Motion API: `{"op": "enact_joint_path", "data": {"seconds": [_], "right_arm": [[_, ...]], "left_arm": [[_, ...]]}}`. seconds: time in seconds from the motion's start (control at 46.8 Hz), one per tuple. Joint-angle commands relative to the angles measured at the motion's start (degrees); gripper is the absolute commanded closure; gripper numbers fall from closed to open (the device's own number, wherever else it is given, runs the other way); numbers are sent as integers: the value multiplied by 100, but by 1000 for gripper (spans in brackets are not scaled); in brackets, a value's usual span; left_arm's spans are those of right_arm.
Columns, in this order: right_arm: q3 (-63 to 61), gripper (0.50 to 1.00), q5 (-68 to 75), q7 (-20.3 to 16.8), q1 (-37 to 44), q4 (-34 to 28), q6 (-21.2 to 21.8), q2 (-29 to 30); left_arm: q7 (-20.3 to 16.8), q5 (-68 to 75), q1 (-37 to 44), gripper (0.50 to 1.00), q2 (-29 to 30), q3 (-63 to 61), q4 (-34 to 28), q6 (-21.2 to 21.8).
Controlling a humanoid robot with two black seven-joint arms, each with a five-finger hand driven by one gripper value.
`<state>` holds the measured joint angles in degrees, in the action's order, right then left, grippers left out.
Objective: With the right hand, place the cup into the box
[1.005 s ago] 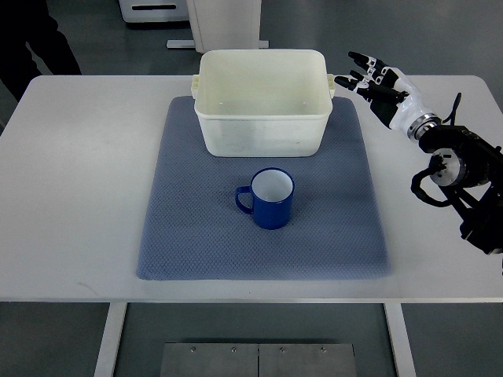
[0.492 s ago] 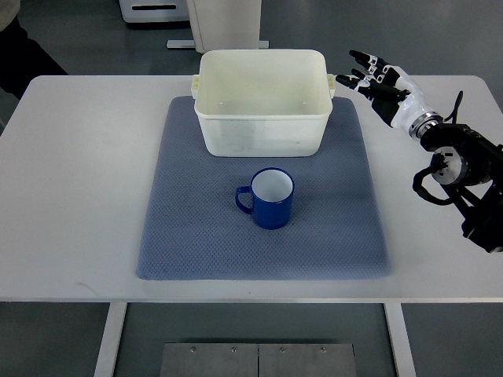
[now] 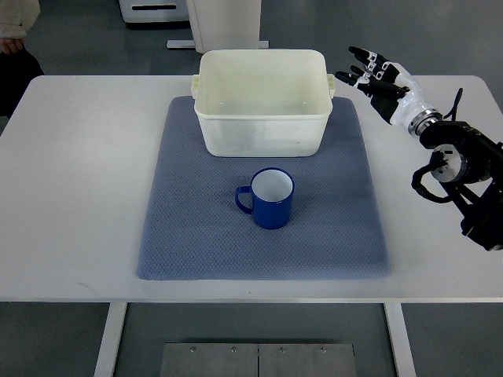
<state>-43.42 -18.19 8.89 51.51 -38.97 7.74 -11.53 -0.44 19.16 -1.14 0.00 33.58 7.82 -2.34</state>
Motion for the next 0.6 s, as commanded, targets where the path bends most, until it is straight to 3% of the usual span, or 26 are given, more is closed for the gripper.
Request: {"op": "enact_joint_path", "data": {"seconds": [0.0, 0.577], "right_arm": [[-9, 500, 0, 25, -1, -5, -1, 1], [-35, 500, 0, 51, 61, -14, -1, -60]], "left_arm": [[0, 0, 0, 500, 0, 0, 0, 5], [0, 0, 0, 500, 0, 0, 0, 5]]}}
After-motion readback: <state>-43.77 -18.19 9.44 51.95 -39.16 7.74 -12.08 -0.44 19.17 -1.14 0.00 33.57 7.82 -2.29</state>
